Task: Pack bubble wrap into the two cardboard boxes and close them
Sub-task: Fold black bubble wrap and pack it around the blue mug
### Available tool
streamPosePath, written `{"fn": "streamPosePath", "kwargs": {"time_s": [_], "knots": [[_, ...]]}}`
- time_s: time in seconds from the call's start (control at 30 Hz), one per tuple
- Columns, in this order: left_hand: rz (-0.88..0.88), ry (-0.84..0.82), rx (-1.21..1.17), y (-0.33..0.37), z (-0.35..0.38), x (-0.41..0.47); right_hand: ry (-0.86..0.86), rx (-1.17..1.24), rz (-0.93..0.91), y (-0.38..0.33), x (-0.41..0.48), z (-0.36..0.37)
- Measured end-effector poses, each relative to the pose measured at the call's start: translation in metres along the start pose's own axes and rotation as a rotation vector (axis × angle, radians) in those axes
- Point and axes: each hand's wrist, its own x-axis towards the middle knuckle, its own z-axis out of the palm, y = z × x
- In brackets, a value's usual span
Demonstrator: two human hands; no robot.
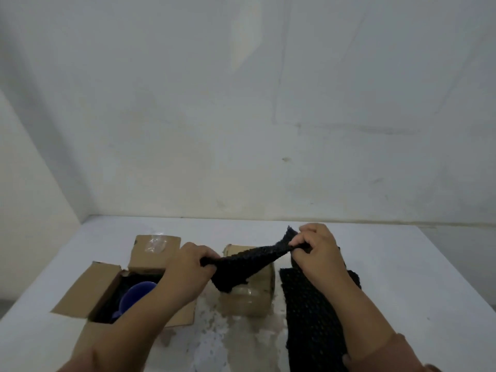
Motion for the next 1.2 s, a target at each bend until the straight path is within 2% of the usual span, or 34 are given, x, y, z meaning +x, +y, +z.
{"fn": "streamPosePath", "kwargs": {"time_s": [0.03,0.1,0.17,0.23,0.33,0.37,0.43,0.53,0.6,0.67,0.8,0.97,1.07,1.13,1.2], "knots": [[0.007,-0.005,0.113,-0.002,-0.006,-0.002,-0.037,-0.003,-0.031,-0.013,0.001,0.003],[0.056,-0.105,0.178,-0.003,-0.016,-0.008,-0.138,-0.047,-0.107,-0.041,0.002,0.01],[0.085,-0.164,0.091,0.0,-0.024,-0.014,-0.217,-0.054,-0.165,-0.067,0.005,0.02],[0.1,-0.125,-0.012,0.0,-0.032,-0.017,-0.239,-0.01,-0.176,-0.088,0.008,0.033],[-0.011,-0.089,-0.279,-0.019,-0.052,-0.014,-0.086,0.037,-0.193,-0.105,0.016,0.054],[-0.05,-0.078,-0.387,-0.027,-0.058,-0.012,-0.028,0.085,-0.157,-0.105,0.018,0.061],[-0.114,-0.061,-0.618,-0.04,-0.071,-0.012,-0.037,0.256,0.066,-0.101,0.017,0.078],[-0.191,-0.113,-0.937,-0.057,-0.086,-0.015,-0.37,0.583,0.443,-0.093,0.007,0.113],[-0.212,-0.15,-1.012,-0.07,-0.092,-0.015,-0.581,0.746,0.523,-0.095,-0.003,0.135],[-0.23,-0.164,-1.025,-0.08,-0.097,-0.015,-0.583,0.826,0.502,-0.101,-0.008,0.154],[-0.275,-0.146,-1.013,-0.094,-0.107,-0.01,-0.369,0.776,0.407,-0.114,0.005,0.171],[-0.352,-0.109,-1.143,-0.102,-0.117,-0.002,-0.417,0.534,0.252,-0.132,0.016,0.177],[-0.323,-0.186,-1.067,-0.109,-0.123,-0.001,-0.407,0.581,0.229,-0.136,0.021,0.181],[-0.308,-0.152,-1.046,-0.114,-0.122,0.002,-0.438,0.61,0.195,-0.133,0.022,0.184],[-0.3,-0.098,-1.082,-0.116,-0.12,0.004,-0.502,0.664,0.238,-0.127,0.022,0.189]]}}
